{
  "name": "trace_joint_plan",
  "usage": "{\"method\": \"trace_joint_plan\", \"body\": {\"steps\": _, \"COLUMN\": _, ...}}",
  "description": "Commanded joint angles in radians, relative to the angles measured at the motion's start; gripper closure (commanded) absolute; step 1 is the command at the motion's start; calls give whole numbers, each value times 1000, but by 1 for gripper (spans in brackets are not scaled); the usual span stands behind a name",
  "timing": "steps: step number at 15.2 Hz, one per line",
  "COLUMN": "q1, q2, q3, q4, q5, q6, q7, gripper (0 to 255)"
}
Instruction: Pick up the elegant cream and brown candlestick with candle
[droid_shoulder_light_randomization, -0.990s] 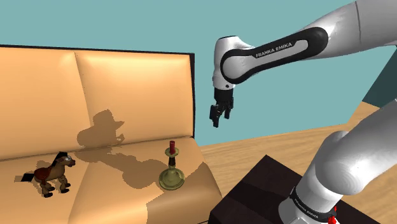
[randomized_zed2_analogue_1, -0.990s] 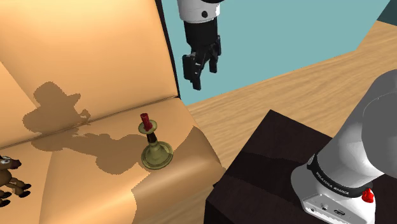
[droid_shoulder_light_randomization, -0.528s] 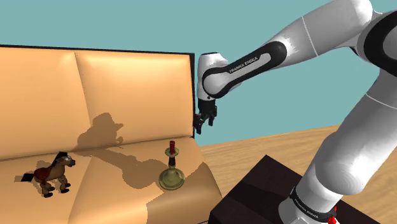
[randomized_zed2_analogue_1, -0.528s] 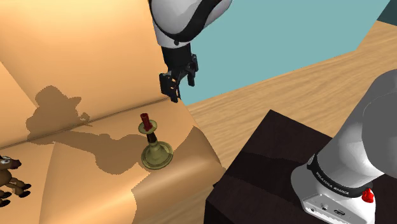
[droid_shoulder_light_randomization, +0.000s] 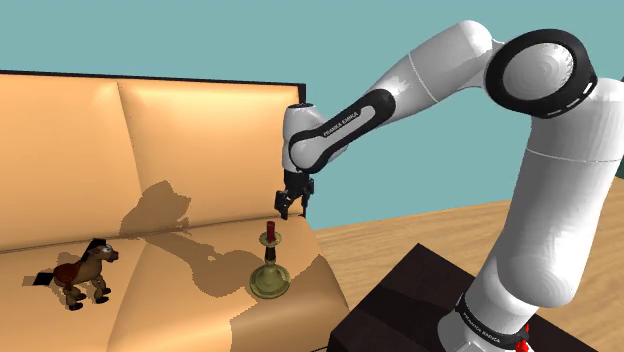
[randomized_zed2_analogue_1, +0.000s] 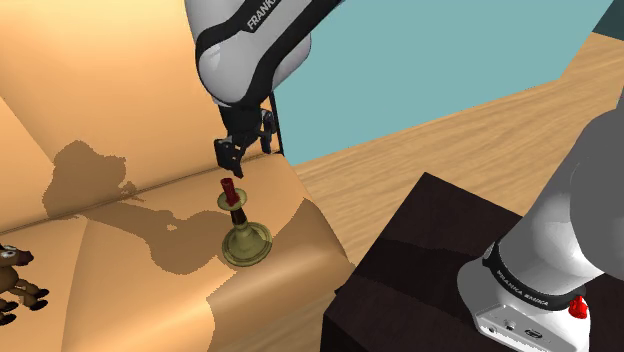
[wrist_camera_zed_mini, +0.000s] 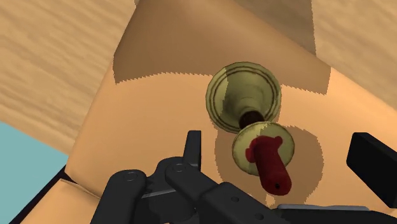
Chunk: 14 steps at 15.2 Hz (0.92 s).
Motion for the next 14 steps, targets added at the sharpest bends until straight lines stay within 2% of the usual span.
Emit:
{"method": "trace_joint_plan", "body": {"steps": 1, "q1": 10, "q2": 75, "q3": -2, "q4": 56, "q5": -15, "q6": 30, "q7": 20, "gripper": 0}}
{"method": "trace_joint_plan", "body": {"steps": 7, "q1": 50, "q2": 300, "q3": -16, "q4": 267, "q5": -53, "q6": 75, "q7": 69, "gripper": 0}}
{"method": "trace_joint_plan", "body": {"steps": 14, "q1": 57, "q2": 358, "q3": -25, "q4": 267, "q5": -65, "q6": 132, "q7": 75, "gripper": 0}}
